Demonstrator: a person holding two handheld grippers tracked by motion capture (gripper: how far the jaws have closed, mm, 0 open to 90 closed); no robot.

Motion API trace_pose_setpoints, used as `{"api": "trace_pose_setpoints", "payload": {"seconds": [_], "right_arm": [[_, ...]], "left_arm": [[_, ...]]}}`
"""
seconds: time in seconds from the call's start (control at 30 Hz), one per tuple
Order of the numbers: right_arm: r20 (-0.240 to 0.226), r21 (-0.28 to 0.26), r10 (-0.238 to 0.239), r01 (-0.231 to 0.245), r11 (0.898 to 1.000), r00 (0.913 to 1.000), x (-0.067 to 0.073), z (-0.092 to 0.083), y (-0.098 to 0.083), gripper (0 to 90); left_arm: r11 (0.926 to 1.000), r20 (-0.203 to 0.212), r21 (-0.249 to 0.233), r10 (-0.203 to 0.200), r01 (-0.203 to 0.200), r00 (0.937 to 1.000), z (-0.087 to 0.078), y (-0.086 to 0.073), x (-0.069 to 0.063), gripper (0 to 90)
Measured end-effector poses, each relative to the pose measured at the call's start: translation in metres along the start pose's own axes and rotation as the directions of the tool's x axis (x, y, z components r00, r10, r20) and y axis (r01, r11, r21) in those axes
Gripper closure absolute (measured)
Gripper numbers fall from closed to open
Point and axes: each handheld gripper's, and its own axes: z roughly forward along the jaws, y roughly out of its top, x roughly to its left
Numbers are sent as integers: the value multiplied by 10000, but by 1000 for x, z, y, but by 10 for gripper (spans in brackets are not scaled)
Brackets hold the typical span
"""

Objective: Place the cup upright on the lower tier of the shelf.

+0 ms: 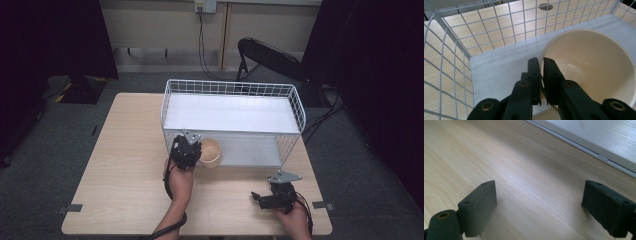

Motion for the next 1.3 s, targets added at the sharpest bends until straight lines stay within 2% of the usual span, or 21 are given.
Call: {"api": "trace_pose_setpoints", "payload": {"seconds": [0.03,0.4,0.53,0.7,0.77,0.8,0.9,0.97,1.1,1.13,1.3], "right_arm": [[-1,1,3,-3,10000,10000,0,0,0,115],[-2,0,1,-1,10000,10000,0,0,0,115],[-1,1,3,-3,10000,10000,0,0,0,115],[-2,-1,2,-2,10000,10000,0,0,0,115],[-3,-1,3,-3,10000,10000,0,0,0,115],[-3,-1,3,-3,10000,10000,0,0,0,115],[-4,-2,0,0,10000,10000,0,0,0,115],[-4,-1,1,-1,10000,10000,0,0,0,115],[-4,-1,2,-2,10000,10000,0,0,0,115],[-4,0,2,-2,10000,10000,0,0,0,115],[-4,0,3,-3,10000,10000,0,0,0,115]], "left_arm": [[9999,-22,92,136,-136,9999,0,1,1,852],[9999,63,-106,136,-136,9999,3,0,2,846],[9994,88,-168,318,-316,9995,4,1,1,843],[9991,153,-366,202,-196,9997,5,0,0,831],[9984,172,-549,124,-114,9998,6,1,0,776],[9989,187,-441,194,-186,9996,5,1,1,749],[9990,281,-410,162,-151,9995,5,2,2,752],[9992,421,-385,-46,62,9991,5,1,2,719],[9989,466,-427,-177,197,9988,4,0,2,663],[9993,463,-382,-30,48,9989,3,0,2,659],[9987,630,-469,-148,177,9979,-4,2,4,592]]}}
